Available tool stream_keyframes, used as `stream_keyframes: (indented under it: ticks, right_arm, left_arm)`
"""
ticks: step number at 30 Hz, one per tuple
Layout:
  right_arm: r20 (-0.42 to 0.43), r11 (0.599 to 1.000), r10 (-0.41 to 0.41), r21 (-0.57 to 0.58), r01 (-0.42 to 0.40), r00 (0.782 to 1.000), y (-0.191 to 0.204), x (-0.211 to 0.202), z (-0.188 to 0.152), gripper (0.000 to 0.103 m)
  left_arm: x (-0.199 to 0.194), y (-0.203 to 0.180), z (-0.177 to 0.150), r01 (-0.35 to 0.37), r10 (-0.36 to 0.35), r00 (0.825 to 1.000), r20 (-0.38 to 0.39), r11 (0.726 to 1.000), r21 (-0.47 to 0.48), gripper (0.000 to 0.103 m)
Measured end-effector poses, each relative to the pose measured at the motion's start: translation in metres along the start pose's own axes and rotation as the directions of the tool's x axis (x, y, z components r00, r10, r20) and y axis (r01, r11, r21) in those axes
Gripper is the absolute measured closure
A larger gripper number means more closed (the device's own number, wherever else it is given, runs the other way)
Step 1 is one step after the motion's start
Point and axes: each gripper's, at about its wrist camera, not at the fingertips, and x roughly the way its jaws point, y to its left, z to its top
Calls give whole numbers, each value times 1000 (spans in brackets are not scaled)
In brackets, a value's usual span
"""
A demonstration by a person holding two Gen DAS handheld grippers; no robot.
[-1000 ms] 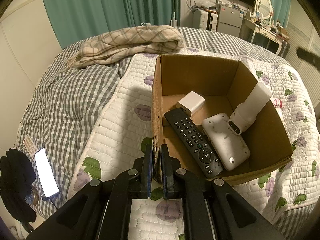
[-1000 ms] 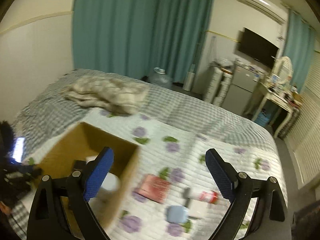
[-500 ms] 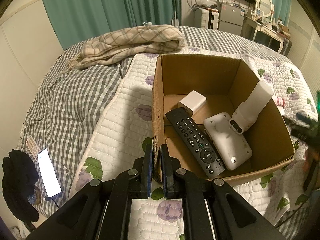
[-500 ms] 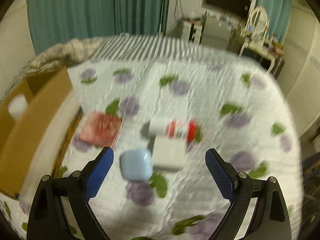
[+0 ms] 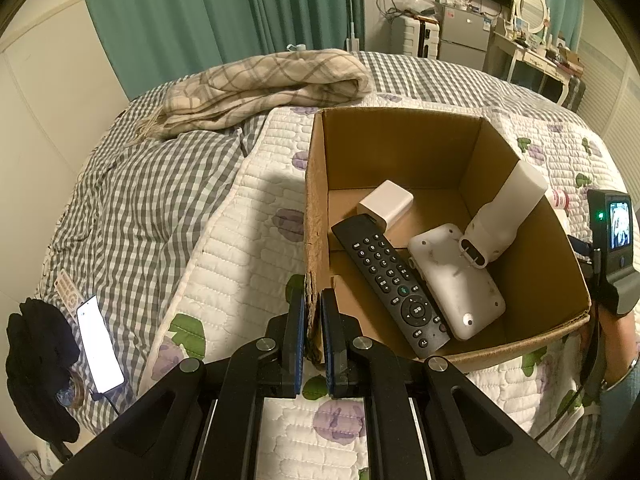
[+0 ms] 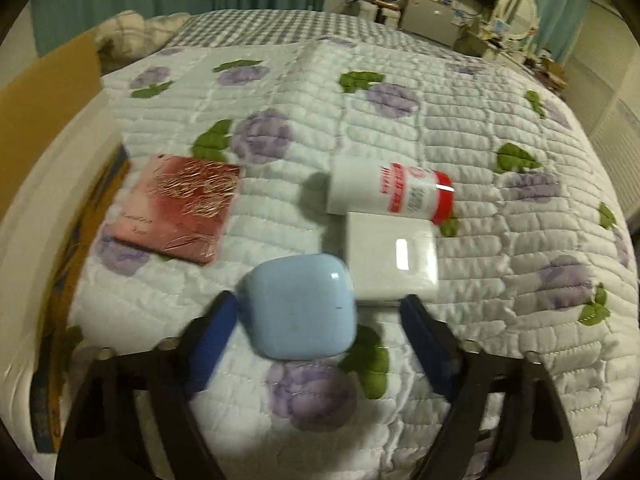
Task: Organize rigid objects
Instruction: 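Grasp the light-blue earbud case with the right gripper and drop it into the box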
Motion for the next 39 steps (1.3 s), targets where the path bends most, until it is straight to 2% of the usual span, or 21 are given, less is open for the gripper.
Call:
stream_keyframes:
  ticks: [1,2,4,8,14,17,20,23,27,29,32,37,39]
  right_arm:
    - [4,1000,-14,8,14,1000,-2,-1,0,46]
    - [8,1000,-26,16,26,1000,-4,-2,0,53]
    - [1,999,28,33,-28,1000,-10,-1,-2,52]
    - [33,998,63,25,-64,997,-8,-10,-5,52]
    - [125,990,134,25,-138,983,-11,-48,-12,53]
    - [183,987,159,10,-163,970,-9,-75,-1,53]
    - [247,979,201,-15,-204,948,-6,-110,15,53]
    - [319,970,243,-77,-230,916,6,-149,35,53]
    - [373,937,340,-211,-278,864,42,-198,56,53]
    - [359,898,426,-281,-339,831,66,-211,63,53]
    - [302,847,502,-362,-389,811,105,-212,69,53]
    - [156,792,546,-416,-446,823,161,-177,62,53]
    - [104,789,525,-432,-437,845,180,-157,51,53]
  left_arm:
    - [0,0,0,0,0,1000,0,1000,-1,95]
    - [0,0,0,1,-1,1000,1,1000,-2,95]
    - [0,0,0,3,-3,1000,1,1000,-3,95]
    - [0,0,-1,5,-5,1000,1,1000,-5,95]
    - [0,0,-2,4,-4,1000,1,1000,-3,95]
    - [0,0,-2,3,-3,1000,2,1000,-2,95]
    - [0,0,-2,6,-6,1000,1,1000,-4,95]
    - [-1,0,-2,7,-7,1000,2,1000,-5,95]
    - [-1,1,-2,8,-8,1000,1,1000,-7,95]
    - [-1,0,-2,8,-8,1000,1,1000,-7,95]
    - [-1,0,-2,9,-9,1000,0,1000,-5,95]
    - [-1,0,-2,8,-8,1000,1,1000,-6,95]
    - [-1,0,-2,11,-11,1000,2,1000,-8,95]
